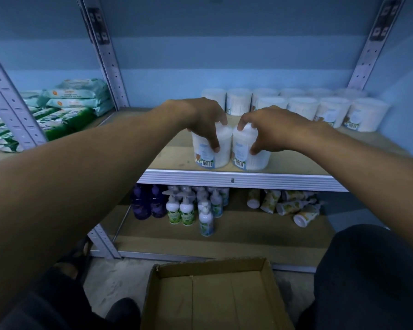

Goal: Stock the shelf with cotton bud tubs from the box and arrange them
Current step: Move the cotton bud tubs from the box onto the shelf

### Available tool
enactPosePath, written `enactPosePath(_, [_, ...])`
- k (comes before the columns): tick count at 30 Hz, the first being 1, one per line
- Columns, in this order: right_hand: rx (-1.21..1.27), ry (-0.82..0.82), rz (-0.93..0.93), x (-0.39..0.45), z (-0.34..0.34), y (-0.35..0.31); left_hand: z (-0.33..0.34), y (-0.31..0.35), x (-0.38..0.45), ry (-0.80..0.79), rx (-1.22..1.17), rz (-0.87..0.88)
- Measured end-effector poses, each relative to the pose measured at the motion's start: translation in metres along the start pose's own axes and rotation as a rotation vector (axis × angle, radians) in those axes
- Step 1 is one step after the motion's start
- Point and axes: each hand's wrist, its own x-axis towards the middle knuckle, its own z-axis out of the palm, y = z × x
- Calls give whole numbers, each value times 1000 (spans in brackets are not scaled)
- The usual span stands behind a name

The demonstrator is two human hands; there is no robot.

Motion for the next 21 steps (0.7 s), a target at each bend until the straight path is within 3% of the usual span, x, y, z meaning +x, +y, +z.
enactPosePath(11, [-63,24,7,46,3,1,20,-18,31,207,-110,-33])
enactPosePath(21, [-48,39,52,93,2,7,20,-39,81,232,-147,-73])
